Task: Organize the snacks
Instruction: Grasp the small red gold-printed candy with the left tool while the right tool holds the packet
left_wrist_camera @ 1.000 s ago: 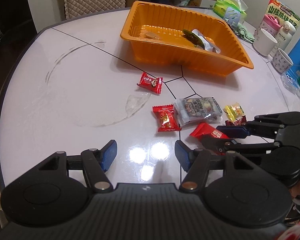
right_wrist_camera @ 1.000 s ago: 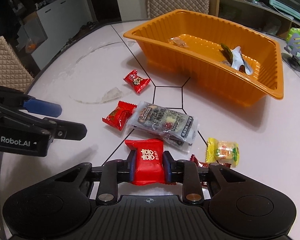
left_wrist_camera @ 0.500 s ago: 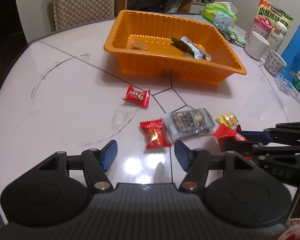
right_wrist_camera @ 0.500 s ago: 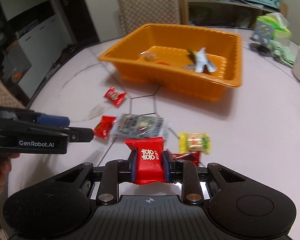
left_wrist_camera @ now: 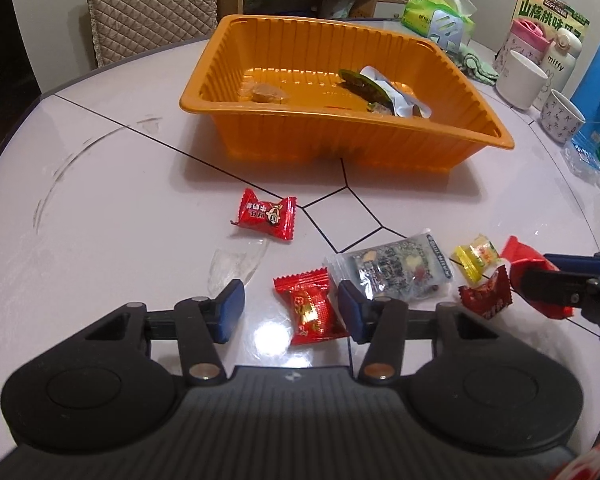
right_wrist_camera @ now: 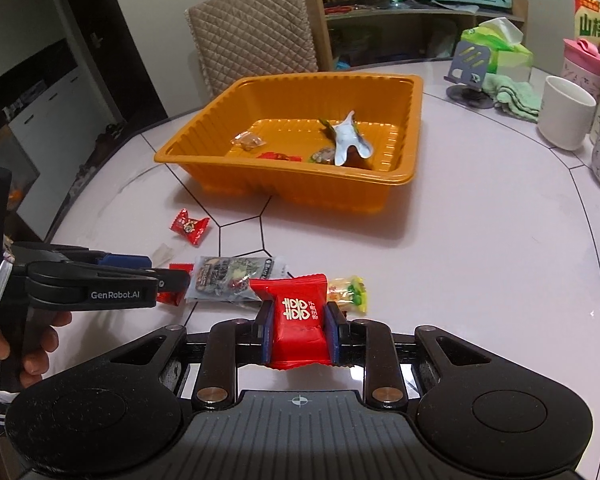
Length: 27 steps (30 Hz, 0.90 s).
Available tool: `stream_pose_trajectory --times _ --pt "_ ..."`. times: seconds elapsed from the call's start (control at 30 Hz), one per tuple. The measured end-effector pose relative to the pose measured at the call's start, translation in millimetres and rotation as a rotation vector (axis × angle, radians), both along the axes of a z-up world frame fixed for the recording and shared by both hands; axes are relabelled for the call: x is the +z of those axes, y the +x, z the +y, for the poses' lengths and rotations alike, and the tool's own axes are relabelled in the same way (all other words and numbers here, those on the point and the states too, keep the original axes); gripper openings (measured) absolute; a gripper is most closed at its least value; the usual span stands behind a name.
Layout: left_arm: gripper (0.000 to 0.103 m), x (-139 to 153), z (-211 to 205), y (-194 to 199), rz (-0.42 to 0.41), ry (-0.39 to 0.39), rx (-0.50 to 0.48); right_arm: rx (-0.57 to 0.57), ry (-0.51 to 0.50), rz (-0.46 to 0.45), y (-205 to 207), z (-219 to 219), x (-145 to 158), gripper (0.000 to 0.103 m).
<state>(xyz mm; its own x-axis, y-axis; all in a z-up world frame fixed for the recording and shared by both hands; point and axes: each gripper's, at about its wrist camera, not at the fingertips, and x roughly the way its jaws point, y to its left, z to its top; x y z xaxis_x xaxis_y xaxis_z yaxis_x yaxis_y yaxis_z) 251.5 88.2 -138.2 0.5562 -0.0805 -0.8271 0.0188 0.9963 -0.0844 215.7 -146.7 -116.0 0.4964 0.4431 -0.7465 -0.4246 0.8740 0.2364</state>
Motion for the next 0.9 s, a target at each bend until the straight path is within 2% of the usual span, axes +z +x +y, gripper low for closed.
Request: stream_pose_trajectory --times 0.1,0.17,0.37,0.53,0.9 --pt "0.047 -1.6 0.9 -0.4 -0.004 -0.001 -0.008 -0.011 -0.002 0.004 -0.1 -2.1 -0.6 0.027" --pt "0.042 -2.7 1.5 -1.6 0.000 -0.006 -0.015 -0.012 -0.001 0.012 0.4 -3.1 -1.5 0.027" --pt "0.035 -6.7 0.0 -4.1 0.012 -0.008 -0.025 -0.011 -0.002 0.012 -1.9 -2.7 -1.5 0.027" --pt "0.022 -6.4 -2.3 -4.0 0.013 -0.017 -0.045 -0.011 -0.001 0.018 -3.9 -3.3 -1.7 0.027" --pt "0.021 -4.4 -2.6 -4.8 0.020 -0.012 -0.047 -0.018 0.000 0.010 -5.1 -5.3 -0.4 0.027"
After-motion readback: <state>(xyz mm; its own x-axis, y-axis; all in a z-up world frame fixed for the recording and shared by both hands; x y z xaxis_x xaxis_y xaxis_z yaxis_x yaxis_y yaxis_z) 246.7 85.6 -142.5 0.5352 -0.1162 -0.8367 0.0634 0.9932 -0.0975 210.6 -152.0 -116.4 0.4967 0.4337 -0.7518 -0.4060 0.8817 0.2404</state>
